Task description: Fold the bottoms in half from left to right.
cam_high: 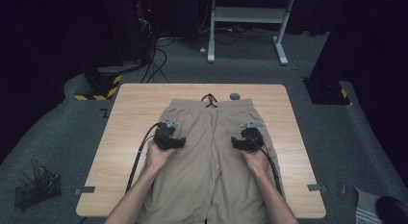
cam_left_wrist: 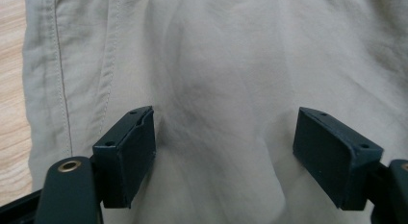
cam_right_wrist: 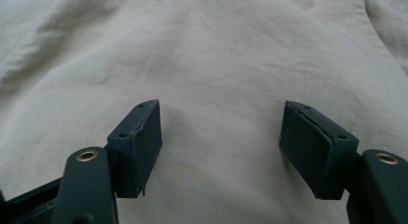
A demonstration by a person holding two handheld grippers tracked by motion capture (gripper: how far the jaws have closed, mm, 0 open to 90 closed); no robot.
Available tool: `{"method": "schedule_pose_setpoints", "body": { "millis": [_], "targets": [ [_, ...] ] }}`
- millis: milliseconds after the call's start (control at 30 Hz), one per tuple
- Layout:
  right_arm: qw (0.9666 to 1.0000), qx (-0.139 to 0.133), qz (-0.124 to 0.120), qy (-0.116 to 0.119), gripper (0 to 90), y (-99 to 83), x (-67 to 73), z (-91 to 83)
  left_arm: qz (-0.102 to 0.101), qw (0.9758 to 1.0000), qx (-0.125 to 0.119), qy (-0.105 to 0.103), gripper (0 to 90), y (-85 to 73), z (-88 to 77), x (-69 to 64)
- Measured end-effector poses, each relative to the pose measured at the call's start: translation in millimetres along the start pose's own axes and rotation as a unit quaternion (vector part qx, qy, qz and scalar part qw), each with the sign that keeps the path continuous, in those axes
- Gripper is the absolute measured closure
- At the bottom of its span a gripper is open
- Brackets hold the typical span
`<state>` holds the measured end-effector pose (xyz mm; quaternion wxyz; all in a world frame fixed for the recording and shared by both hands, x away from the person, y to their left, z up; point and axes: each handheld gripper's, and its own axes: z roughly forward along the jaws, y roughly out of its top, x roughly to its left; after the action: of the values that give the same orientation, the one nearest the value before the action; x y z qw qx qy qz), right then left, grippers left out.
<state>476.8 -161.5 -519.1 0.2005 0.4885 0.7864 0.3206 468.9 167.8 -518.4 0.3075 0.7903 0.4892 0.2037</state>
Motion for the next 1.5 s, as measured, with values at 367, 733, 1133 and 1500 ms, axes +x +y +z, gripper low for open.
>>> {"method": "schedule_pose_setpoints", "body": {
  "millis": [367,733,1133,1500],
  "targets": [
    [0.9999,-0.003,-0.010,0.001,31.3,-2.8,0.9,-0.9,0.000,0.9996,-0.025,-0.010,23.3,-7.8,-0.2,2.6],
    [0.9999,-0.010,-0.012,0.004,31.8,-8.4,1.9,-4.5,0.001,0.9989,-0.046,-0.012,26.7,-17.0,-4.5,1.0],
    [0.9996,-0.019,-0.018,0.009,32.0,-22.8,9.2,-16.4,0.008,0.9986,-0.050,-0.018,30.7,-28.4,-15.5,-6.6],
    [0.9995,-0.019,-0.022,0.012,32.5,-39.7,17.9,-33.0,0.010,0.9985,-0.049,-0.023,30.5,-44.2,-30.4,-15.9]
  ]
}}
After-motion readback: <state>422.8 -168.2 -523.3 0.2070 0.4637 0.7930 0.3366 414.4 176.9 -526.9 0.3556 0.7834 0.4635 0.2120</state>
